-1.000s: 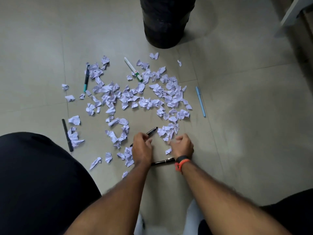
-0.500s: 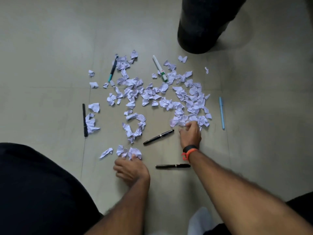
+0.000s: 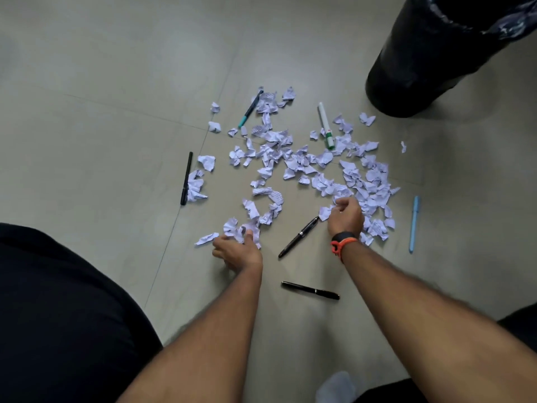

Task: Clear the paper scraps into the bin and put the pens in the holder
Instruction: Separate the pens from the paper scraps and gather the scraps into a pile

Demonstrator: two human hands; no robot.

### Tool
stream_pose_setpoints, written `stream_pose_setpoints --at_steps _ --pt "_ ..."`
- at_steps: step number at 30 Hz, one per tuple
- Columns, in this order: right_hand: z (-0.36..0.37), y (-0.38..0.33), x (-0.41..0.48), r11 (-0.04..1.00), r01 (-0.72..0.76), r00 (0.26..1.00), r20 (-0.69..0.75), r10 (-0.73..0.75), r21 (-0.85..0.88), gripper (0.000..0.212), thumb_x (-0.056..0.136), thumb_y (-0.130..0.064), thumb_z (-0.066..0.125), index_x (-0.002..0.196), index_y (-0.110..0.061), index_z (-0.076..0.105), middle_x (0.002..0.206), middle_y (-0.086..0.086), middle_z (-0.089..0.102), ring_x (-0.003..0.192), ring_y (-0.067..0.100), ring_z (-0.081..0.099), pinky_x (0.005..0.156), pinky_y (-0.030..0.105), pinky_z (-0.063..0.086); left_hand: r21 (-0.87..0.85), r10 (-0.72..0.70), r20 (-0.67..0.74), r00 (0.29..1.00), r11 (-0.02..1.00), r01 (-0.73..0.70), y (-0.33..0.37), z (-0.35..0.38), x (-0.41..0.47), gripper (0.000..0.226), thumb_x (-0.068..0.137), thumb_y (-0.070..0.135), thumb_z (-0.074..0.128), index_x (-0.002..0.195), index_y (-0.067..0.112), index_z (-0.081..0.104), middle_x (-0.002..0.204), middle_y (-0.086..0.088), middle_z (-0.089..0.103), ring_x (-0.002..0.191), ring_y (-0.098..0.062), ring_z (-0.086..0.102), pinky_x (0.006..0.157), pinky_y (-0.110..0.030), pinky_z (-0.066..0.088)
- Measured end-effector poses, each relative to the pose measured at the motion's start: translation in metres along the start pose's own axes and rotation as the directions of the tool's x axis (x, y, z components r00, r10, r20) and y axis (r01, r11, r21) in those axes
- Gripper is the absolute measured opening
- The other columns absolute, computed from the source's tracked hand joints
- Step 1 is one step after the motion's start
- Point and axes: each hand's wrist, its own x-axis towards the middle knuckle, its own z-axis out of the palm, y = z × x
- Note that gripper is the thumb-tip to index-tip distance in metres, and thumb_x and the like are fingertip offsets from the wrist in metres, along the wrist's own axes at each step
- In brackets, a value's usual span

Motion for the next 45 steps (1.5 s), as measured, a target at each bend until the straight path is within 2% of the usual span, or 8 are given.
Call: stream_pose_setpoints --at_steps 7,11,14,16,24,33,38,45 --pt "0.009 -0.024 -0.046 0.96 0.28 0.947 0.167 -0.273 -0.017 0.015 0.085 -0.013 0.06 0.1 -0.013 0.059 0.096 0.006 0.062 0.086 0.021 0.057 0.079 0.031 0.045 0.006 0.121 -0.097 0.988 0.993 -0.121 0.0 -0.018 0.006 0.023 0.096 0.017 0.044 0.114 0.009 0.056 0.121 -0.012 0.06 0.109 -0.032 0.057 0.086 -0.034 0.041" --pt "0.042 -0.02 -0.083 0.494 0.862 0.453 0.606 -0.654 -0.112 0.031 0.083 -0.022 0.063 0.113 -0.016 0.056 0.117 0.009 0.053 0.109 0.029 0.048 0.089 0.038 0.046 0.069 0.168 -0.275 0.947 0.985 -0.155 -0.012 -0.033 0.011 0.026 0.095 0.011 0.049 0.121 0.006 0.053 0.13 -0.019 0.047 0.119 -0.04 0.045 0.096 -0.042 0.036" --pt "0.076 -0.023 -0.093 0.062 0.998 0.046 0.737 -0.675 -0.006 0.038 0.077 -0.012 0.065 0.114 -0.016 0.056 0.124 0.019 0.053 0.106 0.038 0.051 0.078 0.046 0.053 0.072 0.064 -0.308 0.949 0.996 -0.043 -0.011 -0.04 0.03 0.039 0.093 0.013 0.056 0.131 0.01 0.047 0.136 -0.017 0.04 0.123 -0.041 0.042 0.099 -0.043 0.037" --pt "0.088 -0.029 -0.089 -0.056 0.998 -0.056 0.767 -0.639 0.026 0.037 0.08 -0.003 0.059 0.116 -0.014 0.056 0.126 0.023 0.051 0.105 0.04 0.052 0.074 0.048 0.054 0.027 -0.026 -0.257 0.966 0.999 0.034 -0.011 -0.04 0.045 0.042 0.09 0.016 0.061 0.13 0.011 0.048 0.136 -0.016 0.04 0.12 -0.041 0.047 0.099 -0.042 0.04" --pt "0.07 -0.057 -0.023 0.122 0.956 0.271 0.639 -0.72 -0.268 0.032 0.082 -0.002 0.062 0.113 -0.011 0.056 0.129 0.017 0.048 0.115 0.038 0.047 0.067 0.04 0.054 0.007 0.216 0.228 0.95 0.975 -0.223 0.031 0.002 0.038 0.03 0.092 0.01 0.05 0.12 0.014 0.059 0.107 -0.001 0.061 0.084 -0.018 0.064 0.078 -0.018 0.05" --pt "0.107 -0.066 -0.062 -0.136 0.99 -0.062 0.741 -0.669 -0.039 0.024 0.069 -0.002 0.072 0.09 -0.011 0.063 0.096 0.011 0.061 0.089 0.031 0.058 0.057 0.034 0.048 0.366 0.328 -0.094 0.94 0.889 -0.274 0.004 -0.043 0.055 0.06 0.076 0.015 0.079 0.127 0.009 0.048 0.137 -0.008 0.042 0.133 -0.029 0.037 0.102 -0.034 0.037" --pt "0.112 -0.08 -0.04 0.034 0.987 0.138 0.735 -0.664 -0.154 0.027 0.082 0.009 0.044 0.104 -0.004 0.055 0.108 0.016 0.052 0.104 0.034 0.045 0.067 0.046 0.052 0.505 0.212 -0.036 0.977 0.847 -0.166 0.015 -0.051 0.062 0.107 0.06 0.034 0.09 0.142 0.008 0.028 0.158 -0.005 0.013 0.149 -0.025 0.007 0.112 -0.035 0.032" --pt "0.181 -0.15 -0.089 0.037 0.999 0.0 0.684 -0.729 0.039 0.024 0.091 -0.013 0.053 0.113 -0.006 0.059 0.117 0.014 0.056 0.109 0.034 0.049 0.083 0.045 0.049 0.576 0.002 0.014 1.0 0.817 -0.01 0.034 -0.064 0.082 0.141 0.057 0.037 0.091 0.151 0.002 -0.008 0.162 -0.01 -0.007 0.15 -0.028 -0.005 0.119 -0.031 0.013"
